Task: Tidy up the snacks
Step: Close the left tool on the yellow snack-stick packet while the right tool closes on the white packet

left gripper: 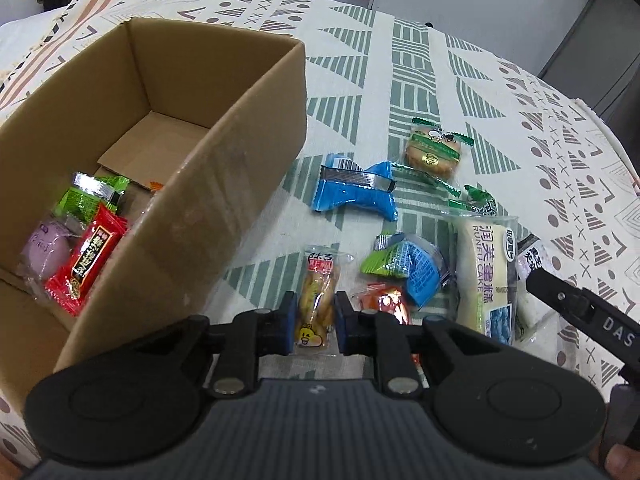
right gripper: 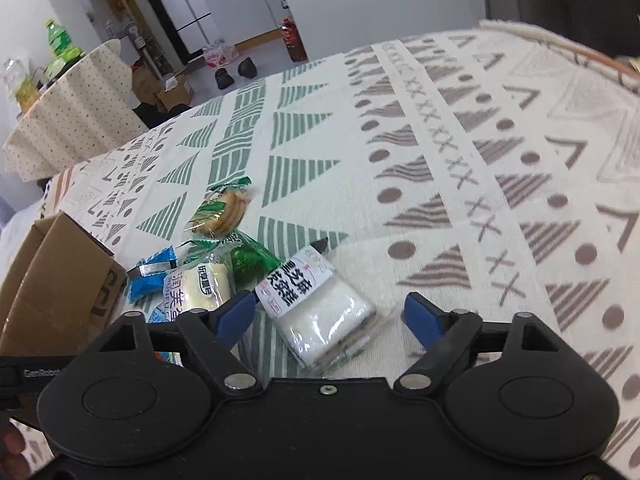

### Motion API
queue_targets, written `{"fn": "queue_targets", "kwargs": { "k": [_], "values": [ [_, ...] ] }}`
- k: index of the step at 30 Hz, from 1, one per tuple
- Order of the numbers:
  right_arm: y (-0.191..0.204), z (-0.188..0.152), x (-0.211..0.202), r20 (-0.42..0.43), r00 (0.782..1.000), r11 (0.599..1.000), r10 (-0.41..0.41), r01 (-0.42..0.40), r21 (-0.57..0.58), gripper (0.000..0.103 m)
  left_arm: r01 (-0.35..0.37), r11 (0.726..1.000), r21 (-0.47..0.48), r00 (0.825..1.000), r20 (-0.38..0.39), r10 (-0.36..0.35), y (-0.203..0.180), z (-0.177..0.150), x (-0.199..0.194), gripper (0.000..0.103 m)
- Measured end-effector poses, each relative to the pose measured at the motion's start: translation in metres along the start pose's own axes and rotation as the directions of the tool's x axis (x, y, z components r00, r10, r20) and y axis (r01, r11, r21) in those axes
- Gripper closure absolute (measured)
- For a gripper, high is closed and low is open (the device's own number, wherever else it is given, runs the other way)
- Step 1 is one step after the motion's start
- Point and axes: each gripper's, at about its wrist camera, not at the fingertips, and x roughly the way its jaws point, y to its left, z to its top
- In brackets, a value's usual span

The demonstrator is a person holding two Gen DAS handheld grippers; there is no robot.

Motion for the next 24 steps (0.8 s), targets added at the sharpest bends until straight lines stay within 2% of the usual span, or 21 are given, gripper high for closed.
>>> {"fn": "queue_targets", "kwargs": {
  "k": [7, 11, 12, 13, 14, 16, 20, 24],
  "values": [
    [0.01, 0.006, 0.014, 0.02, 0.999, 0.994, -0.037, 0.039, -0.099, 0.015, 0.005, 1.0, -0.003, 1.0, 0.001, -0.005, 0.002, -0.001, -0.003, 0.084],
    [0.011, 0.0, 0.026, -0.007, 1.0, 0.994, -0.012, 0.011, -0.113, 0.016, 0.003, 1.0, -0.006, 1.0, -0.008, -0.003, 0.004, 0.0, -0.007, 0.084],
    [0.015, -0.002, 0.026, -0.008, 1.0, 0.989, -0.028, 0.027, -0.145, 0.02, 0.002, 1.0, -0.003, 1.0, -0.006, -0.002, 0.004, 0.0, -0.01, 0.084],
    [0.018, -0.003, 0.025, -0.016, 0.999, 0.984, -0.038, 0.034, -0.172, 0.029, 0.002, 1.0, 0.001, 1.0, -0.005, -0.002, 0.004, 0.0, -0.012, 0.084],
    [0.018, -0.004, 0.025, -0.024, 0.999, 0.983, -0.033, 0.029, -0.179, 0.033, 0.003, 1.0, 0.003, 1.0, -0.004, -0.003, 0.004, 0.0, -0.013, 0.084],
    [0.015, -0.005, 0.02, -0.04, 0.999, 0.988, -0.001, -0.005, -0.155, 0.051, 0.0, 1.0, 0.007, 1.0, -0.004, 0.0, 0.004, 0.0, -0.016, 0.084],
    [0.011, -0.007, 0.009, -0.059, 0.998, 0.993, 0.013, -0.02, -0.12, 0.054, 0.003, 1.0, 0.009, 1.0, 0.002, -0.003, 0.003, -0.002, -0.021, 0.084],
    [0.01, -0.01, -0.008, -0.049, 0.999, 0.996, -0.01, 0.005, -0.092, 0.054, 0.011, 1.0, 0.014, 1.0, 0.006, -0.011, 0.003, -0.004, -0.029, 0.084]
  ]
}}
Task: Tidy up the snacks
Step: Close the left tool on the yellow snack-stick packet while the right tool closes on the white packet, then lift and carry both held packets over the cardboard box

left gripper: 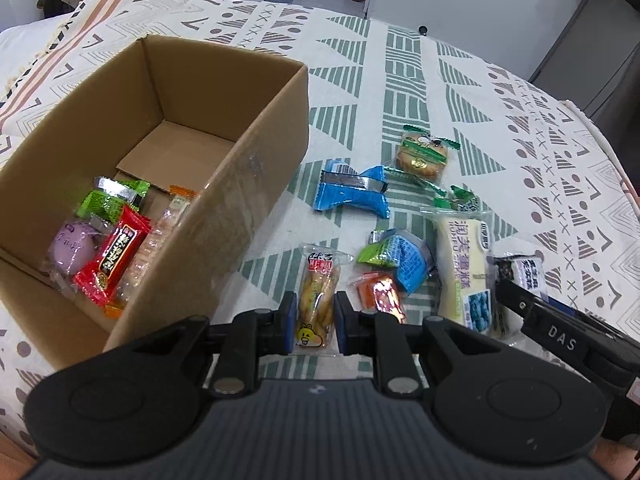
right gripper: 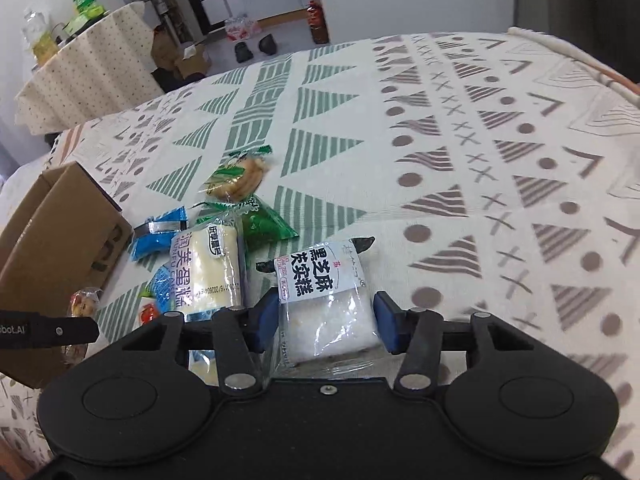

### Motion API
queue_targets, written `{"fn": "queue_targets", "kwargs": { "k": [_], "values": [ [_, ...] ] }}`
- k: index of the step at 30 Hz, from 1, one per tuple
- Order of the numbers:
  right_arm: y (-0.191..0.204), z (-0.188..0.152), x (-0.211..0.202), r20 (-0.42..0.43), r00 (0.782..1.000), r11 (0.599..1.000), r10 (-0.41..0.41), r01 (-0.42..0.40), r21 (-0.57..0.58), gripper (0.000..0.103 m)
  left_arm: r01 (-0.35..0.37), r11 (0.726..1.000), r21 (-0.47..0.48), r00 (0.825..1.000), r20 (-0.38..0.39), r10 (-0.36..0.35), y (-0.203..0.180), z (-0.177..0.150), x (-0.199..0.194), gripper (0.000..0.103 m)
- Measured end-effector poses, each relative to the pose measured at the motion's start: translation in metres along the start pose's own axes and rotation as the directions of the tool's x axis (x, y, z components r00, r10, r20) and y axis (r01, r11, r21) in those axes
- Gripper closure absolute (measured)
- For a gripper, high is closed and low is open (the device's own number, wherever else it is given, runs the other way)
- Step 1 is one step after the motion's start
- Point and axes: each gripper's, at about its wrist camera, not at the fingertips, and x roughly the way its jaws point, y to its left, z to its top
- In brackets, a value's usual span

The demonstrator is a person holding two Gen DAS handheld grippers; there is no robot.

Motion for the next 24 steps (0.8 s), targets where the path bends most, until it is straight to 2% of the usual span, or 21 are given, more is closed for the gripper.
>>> {"fn": "queue_targets", "kwargs": {
  "k": [4, 14, 24],
  "values": [
    [-0.003, -0.002, -0.019, 0.022, 1.0, 0.998, -0.011, 0.009, 0.059, 0.054, 0.011, 1.0, 0.008, 1.0, 0.013, -0.011, 0.0, -0.004, -0.013, 0.084],
    [0.001, -0.017, -0.063, 0.09, 0.996, 0.986, 0.012, -0.026, 0.166, 0.055, 0.042, 0.999, 0.004, 0.998, 0.049, -0.042, 0.012, -0.012, -0.049, 0.084],
    [0.023, -0.011, -0.104, 0.161, 0.987, 0.988, 0.003, -0.028, 0.152, 0.055, 0.094, 0.996, 0.008, 0.99, 0.105, -0.095, 0.024, -0.013, -0.085, 0.084]
  ]
}}
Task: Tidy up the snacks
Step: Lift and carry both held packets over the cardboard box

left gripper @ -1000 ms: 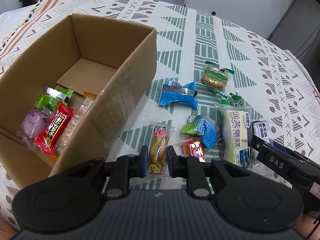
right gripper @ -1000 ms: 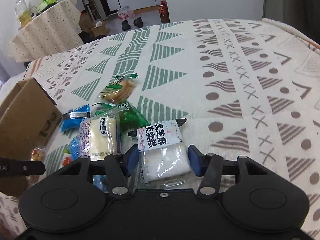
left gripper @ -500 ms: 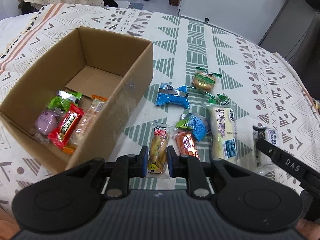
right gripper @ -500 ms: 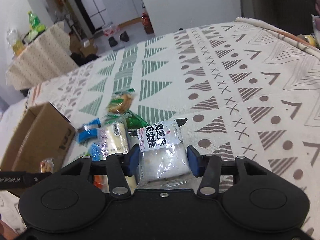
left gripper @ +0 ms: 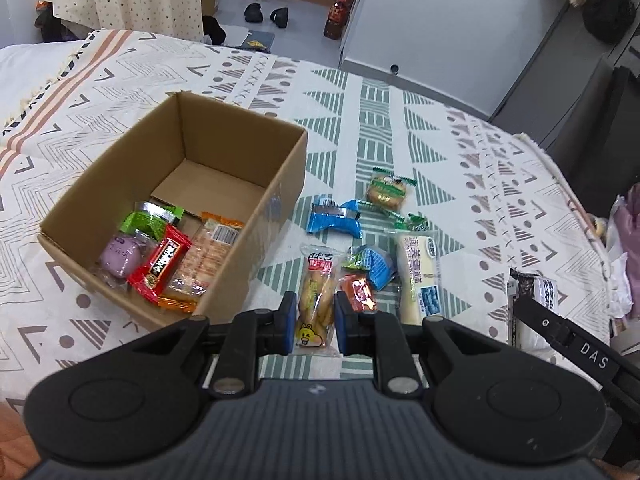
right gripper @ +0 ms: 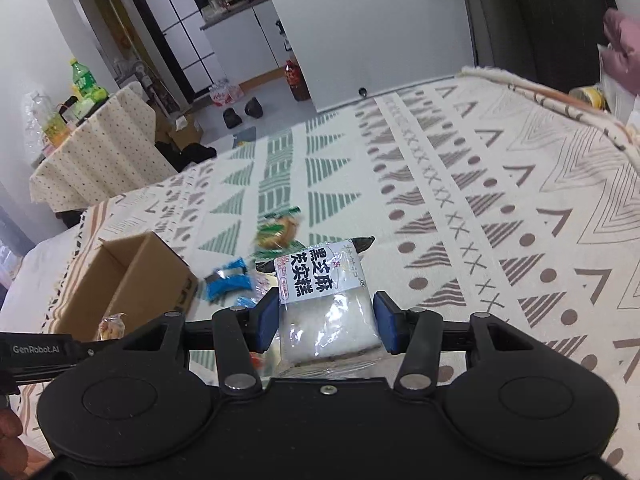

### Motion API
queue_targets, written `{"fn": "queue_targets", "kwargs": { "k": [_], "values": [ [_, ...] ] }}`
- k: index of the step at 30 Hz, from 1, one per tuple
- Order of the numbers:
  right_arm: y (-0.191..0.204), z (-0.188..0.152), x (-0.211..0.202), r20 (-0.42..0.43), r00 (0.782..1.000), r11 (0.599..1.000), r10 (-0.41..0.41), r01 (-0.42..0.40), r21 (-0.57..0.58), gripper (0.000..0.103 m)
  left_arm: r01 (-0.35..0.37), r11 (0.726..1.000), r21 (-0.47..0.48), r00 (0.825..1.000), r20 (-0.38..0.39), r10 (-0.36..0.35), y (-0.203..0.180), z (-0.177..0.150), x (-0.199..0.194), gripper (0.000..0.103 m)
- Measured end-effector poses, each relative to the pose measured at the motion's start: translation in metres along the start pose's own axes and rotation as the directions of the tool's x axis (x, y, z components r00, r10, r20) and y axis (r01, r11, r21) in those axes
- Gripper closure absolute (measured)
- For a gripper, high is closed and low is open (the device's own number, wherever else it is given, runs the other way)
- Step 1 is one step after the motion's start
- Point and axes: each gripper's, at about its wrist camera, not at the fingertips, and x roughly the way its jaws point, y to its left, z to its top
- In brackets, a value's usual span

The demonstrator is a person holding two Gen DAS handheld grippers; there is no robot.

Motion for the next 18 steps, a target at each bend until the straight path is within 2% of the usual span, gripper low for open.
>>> {"fn": "queue_targets", "kwargs": {
  "k": [18],
  "values": [
    [0.065, 0.001, -0.029, 0.041, 0.996, 0.997, 0.073, -0.073, -0.007, 0.055, 0.042, 0.997, -0.061, 0.998, 0.058, -0.038, 0.042, 0.014, -0.041, 0.084]
  ]
}}
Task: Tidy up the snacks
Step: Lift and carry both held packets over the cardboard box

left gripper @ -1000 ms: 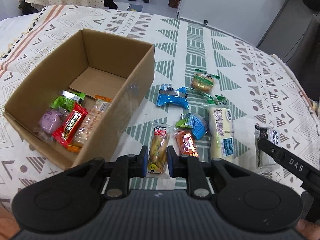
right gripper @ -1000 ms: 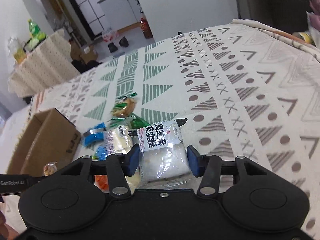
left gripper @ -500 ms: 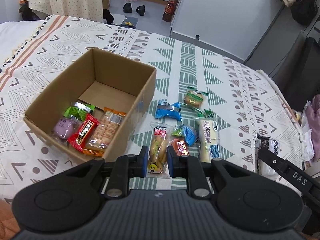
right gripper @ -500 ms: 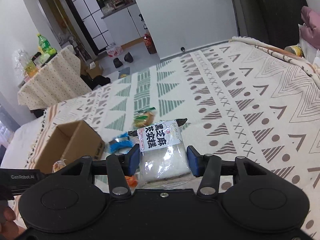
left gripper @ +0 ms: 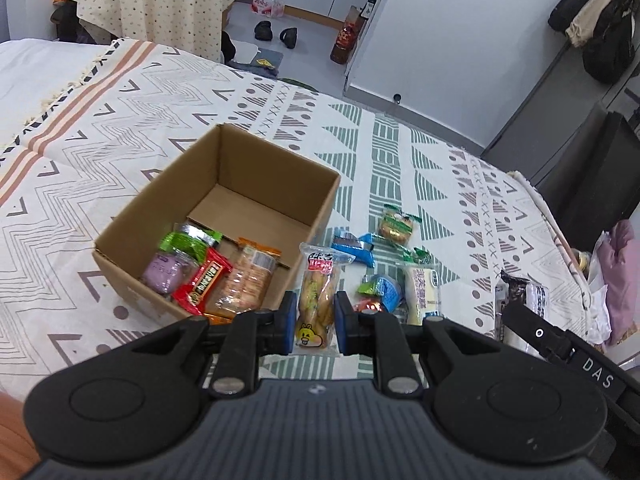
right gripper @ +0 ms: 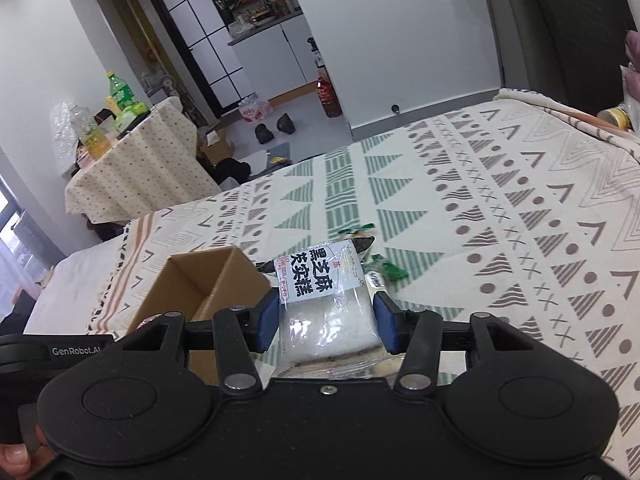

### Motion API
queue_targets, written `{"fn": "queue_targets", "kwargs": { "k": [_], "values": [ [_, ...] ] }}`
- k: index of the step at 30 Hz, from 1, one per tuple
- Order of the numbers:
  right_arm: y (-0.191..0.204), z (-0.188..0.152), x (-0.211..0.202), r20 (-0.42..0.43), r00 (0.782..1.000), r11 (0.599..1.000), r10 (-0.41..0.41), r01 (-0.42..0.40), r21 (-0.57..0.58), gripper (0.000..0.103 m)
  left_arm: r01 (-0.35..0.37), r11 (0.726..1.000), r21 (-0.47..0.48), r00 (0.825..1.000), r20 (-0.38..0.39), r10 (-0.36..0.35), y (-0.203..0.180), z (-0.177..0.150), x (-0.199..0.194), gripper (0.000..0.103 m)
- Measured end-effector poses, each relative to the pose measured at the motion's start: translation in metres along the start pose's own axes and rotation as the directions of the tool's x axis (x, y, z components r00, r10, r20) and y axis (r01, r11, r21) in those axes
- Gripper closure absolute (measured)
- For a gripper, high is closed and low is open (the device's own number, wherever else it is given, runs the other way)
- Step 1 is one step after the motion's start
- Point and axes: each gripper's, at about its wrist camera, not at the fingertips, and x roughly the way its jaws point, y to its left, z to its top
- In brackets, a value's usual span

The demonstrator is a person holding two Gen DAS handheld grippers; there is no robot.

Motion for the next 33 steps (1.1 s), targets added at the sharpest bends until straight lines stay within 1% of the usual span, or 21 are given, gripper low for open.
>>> {"fn": "queue_targets", "kwargs": {
  "k": [14, 21, 27, 33],
  "values": [
    [0.039, -0.002, 0.008, -0.005, 1.0, 1.0, 0.014, -0.015, -0.026, 0.055, 0.02, 0.999, -0.035, 1.0, 0.019, -0.02, 0.033, 0.015, -0.01, 0.084],
    [0.06, -0.002, 0.017, -0.017, 0.999, 0.998, 0.041, -0.042, -0.048, 0.055, 0.021, 0.998, -0.065, 0.999, 0.027, -0.019, 0.053, 0.026, -0.009, 0.084],
    [0.082, -0.005, 0.032, -0.047, 0.996, 0.996, 0.071, -0.074, -0.06, 0.056, 0.017, 0.995, -0.098, 1.0, 0.025, -0.015, 0.072, 0.038, -0.003, 0.084],
    [0.1, -0.006, 0.045, -0.07, 0.994, 0.994, 0.082, -0.087, -0.072, 0.056, 0.023, 0.992, -0.122, 1.0, 0.008, -0.022, 0.087, 0.046, 0.01, 0.084]
  ]
}}
